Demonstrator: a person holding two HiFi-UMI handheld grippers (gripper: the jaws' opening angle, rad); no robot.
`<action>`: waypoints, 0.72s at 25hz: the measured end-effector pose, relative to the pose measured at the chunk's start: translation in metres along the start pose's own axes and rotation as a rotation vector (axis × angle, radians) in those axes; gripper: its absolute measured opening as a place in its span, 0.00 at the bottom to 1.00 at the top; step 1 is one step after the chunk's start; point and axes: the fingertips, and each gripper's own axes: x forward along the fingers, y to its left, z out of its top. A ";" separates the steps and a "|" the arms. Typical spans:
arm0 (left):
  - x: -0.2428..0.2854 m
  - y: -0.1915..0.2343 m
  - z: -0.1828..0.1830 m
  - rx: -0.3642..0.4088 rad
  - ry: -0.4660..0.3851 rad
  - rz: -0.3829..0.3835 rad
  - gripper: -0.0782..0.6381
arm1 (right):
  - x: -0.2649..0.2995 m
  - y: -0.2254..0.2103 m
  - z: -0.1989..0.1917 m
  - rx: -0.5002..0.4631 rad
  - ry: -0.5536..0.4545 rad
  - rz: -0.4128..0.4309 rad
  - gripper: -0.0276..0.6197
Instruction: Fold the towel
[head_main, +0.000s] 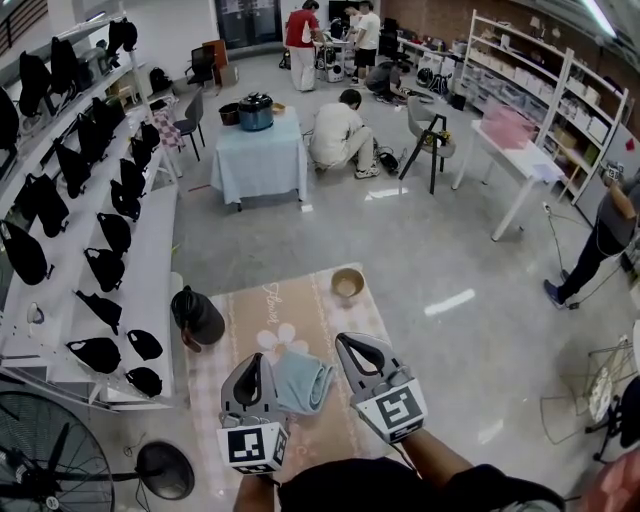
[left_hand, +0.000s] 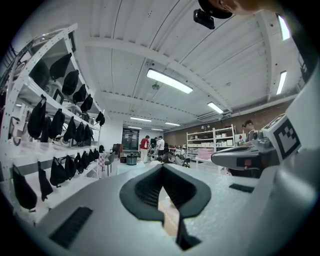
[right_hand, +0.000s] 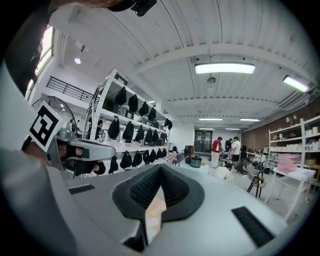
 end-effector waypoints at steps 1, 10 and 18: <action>0.000 -0.001 0.000 0.000 0.000 -0.002 0.11 | -0.001 -0.001 0.001 -0.001 -0.005 -0.002 0.05; 0.002 -0.013 0.000 0.006 0.001 -0.027 0.11 | -0.003 -0.004 0.000 0.002 0.006 -0.013 0.05; 0.003 -0.011 -0.003 0.001 0.007 -0.025 0.12 | -0.003 -0.003 0.000 -0.014 0.002 -0.011 0.05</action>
